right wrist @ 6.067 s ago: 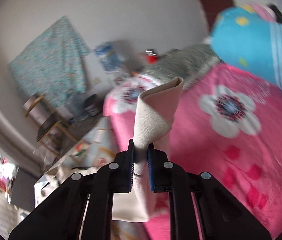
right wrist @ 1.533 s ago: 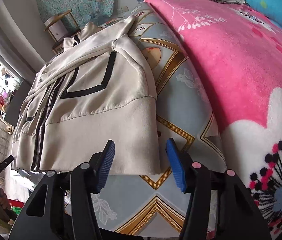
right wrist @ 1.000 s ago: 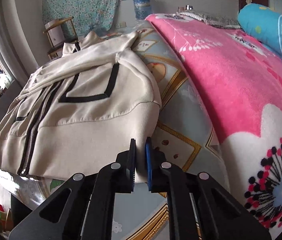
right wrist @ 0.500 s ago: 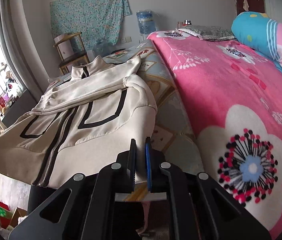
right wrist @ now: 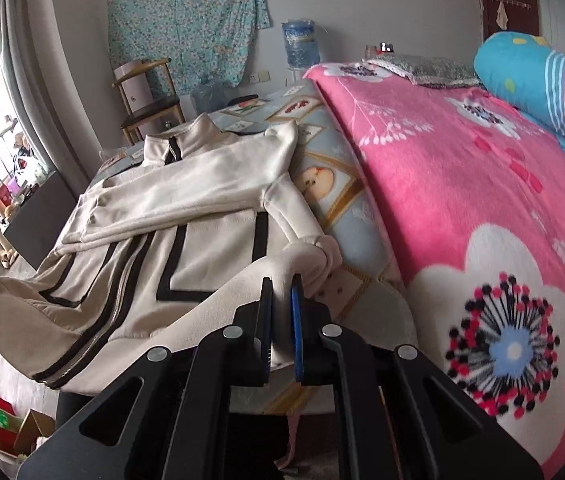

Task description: Fold large clothes

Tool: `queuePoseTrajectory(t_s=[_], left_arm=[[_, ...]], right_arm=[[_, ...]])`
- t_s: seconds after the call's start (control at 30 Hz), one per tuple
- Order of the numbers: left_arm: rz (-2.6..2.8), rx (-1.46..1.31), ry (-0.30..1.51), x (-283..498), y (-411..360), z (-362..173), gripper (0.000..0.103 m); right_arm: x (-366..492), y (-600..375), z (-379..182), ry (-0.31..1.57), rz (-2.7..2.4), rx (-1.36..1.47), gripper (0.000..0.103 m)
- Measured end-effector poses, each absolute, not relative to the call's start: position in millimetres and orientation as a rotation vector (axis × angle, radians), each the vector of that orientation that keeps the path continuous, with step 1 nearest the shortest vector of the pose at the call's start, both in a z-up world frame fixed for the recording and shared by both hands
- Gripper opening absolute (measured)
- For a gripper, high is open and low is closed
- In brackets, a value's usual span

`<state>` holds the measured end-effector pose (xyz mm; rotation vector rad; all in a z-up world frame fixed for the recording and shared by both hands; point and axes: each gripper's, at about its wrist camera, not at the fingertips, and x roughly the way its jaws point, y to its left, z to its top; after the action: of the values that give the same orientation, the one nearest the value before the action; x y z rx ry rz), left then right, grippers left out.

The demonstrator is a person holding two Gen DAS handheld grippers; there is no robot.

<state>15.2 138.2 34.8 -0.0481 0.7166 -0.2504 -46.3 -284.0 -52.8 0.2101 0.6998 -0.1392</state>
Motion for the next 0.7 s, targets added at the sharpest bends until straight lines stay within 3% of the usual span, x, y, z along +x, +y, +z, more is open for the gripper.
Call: queuePoseTrajectory(t_s=[0.23, 0.4, 0.53, 0.6, 0.67, 0.7], left_arm=[[-0.273, -0.136, 0.783, 105.8, 144.5, 22.3, 0.004], [-0.224, -0.174, 0.873, 155.6, 153.9, -13.8, 0.009], [-0.175, -0.257, 0.871, 164.7, 177.6, -19.8, 0.024], [-0.164, -0.281, 0.856, 159.8, 187.4, -17.8, 0.027], [-0.152, -0.281, 0.851, 152.2, 193.5, -16.1, 0.029], [-0.156, -0.284, 0.852, 146.7, 194.8, -15.6, 0.03]], right_arm=[[40.6, -273.8, -48.8, 0.715, -0.123, 0.159, 0.008], [101.8, -288.1, -89.4, 0.859, -0.119, 0.207, 0.01], [107.4, -295.5, -99.2, 0.873, -0.096, 0.263, 0.021], [101.5, -295.6, -93.7, 0.847, -0.087, 0.27, 0.034], [92.4, -297.3, -86.3, 0.819, -0.116, 0.258, 0.057], [85.3, -298.6, -81.3, 0.799, -0.145, 0.244, 0.062]])
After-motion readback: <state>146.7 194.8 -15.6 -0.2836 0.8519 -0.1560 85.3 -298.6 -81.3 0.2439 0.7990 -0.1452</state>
